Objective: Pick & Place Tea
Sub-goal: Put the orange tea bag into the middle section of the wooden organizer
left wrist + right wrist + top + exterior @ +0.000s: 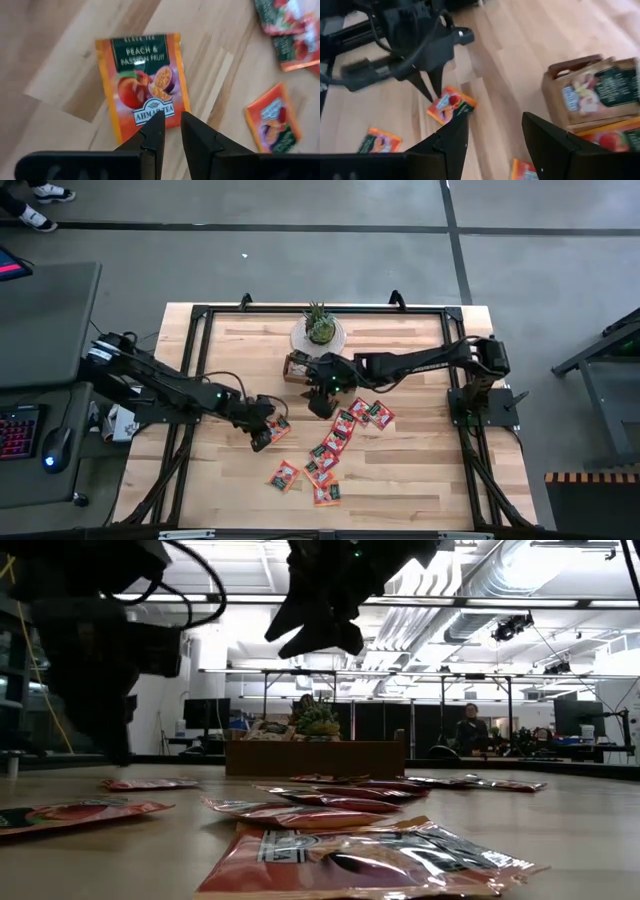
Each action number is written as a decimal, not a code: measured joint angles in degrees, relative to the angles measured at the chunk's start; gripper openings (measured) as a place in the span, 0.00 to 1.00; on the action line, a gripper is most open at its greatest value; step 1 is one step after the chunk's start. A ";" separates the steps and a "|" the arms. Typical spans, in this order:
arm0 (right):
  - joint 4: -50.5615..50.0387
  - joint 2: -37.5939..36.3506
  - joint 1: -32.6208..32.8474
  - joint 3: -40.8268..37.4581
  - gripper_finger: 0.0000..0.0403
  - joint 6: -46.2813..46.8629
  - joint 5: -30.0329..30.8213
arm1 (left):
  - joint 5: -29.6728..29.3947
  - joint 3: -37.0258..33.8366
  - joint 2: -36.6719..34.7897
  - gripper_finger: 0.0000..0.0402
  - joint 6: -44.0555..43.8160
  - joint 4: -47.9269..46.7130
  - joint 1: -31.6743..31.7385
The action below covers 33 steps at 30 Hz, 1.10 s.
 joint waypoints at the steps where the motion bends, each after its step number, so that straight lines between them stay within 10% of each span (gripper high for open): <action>1: 1.04 0.28 0.19 -0.02 0.45 0.72 -0.19 | -0.08 -0.02 0.87 0.15 -0.43 0.02 -0.36; 33: 10.65 14.70 2.62 -0.02 0.45 37.90 -6.69 | -9.59 0.05 8.04 0.15 -4.33 2.08 -1.72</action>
